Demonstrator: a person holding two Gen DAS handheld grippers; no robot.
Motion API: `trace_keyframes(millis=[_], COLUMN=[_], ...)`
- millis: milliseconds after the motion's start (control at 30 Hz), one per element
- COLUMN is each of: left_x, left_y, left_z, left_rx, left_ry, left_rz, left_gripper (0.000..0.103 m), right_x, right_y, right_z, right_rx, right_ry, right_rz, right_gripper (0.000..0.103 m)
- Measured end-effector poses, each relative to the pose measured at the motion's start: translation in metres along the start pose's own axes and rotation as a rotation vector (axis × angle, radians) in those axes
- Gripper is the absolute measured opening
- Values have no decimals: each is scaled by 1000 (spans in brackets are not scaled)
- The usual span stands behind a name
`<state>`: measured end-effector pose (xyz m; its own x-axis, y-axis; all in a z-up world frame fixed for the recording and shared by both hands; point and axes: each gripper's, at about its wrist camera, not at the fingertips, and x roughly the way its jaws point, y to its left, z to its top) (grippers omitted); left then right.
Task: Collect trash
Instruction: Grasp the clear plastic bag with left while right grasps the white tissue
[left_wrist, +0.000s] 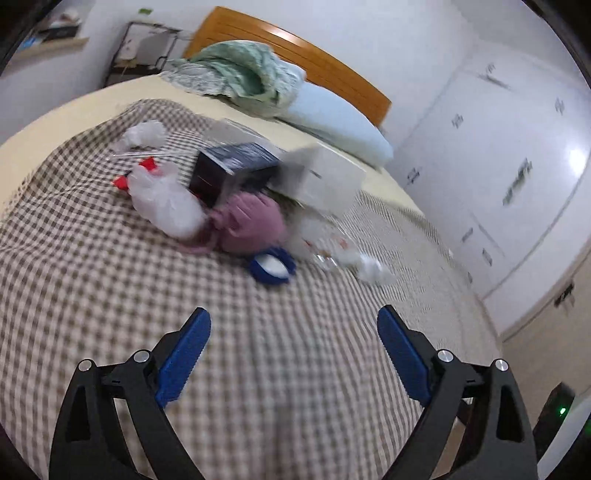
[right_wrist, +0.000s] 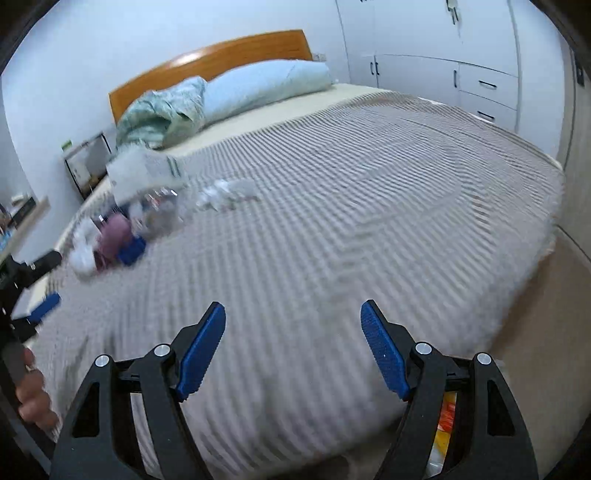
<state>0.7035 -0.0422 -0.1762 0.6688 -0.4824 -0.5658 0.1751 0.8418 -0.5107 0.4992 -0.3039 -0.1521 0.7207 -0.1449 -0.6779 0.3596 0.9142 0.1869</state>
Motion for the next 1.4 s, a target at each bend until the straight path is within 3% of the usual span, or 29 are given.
trace_keyframes(millis=[167,433,567,667,733,800,833,933,1000,1033,1067,1300,1400], left_x=[27,50,64,76,83,92,91,78,72,67,61,23,0], left_y=[57,117,126,129,131,131,128,108,99,93,88,74,70], left_z=[31,70,82,86,86,92,95,102,105,105,105,99,96], left_rx=[-145,-343,-348,-367,-399,-403,-387,-308,-263,-233,-214,-183,-194], left_ry=[-14,-60,-61,-33,0,17,13,-8,-19,-29,-46,-115,-157], left_rz=[141,115,143,132,48,26,17,-12,-17,-18,-18,8,-22], left_gripper=[89,87,81,67,44,24,17,13,12,11,11,9,8], right_x=[35,107,133,151,161,170,176,188,194,196,195,153,130], right_y=[44,63,67,64,61,57,57,51,50,51,52,48,42], right_z=[23,75,102,112,116,118,119,119,117,116,116,123,126], right_rx=[-69,-61,-82,-80,-83,-73,-65,-38,-42,-47,-51,-36,-24], right_ry=[-40,-8,13,39,65,86,102,137,161,169,170,67,23], right_rz=[-19,28,62,83,84,101,113,118,128,132,140,149,153], right_gripper=[73,73,73,73,72,55,40,32,20,8,5,3,3])
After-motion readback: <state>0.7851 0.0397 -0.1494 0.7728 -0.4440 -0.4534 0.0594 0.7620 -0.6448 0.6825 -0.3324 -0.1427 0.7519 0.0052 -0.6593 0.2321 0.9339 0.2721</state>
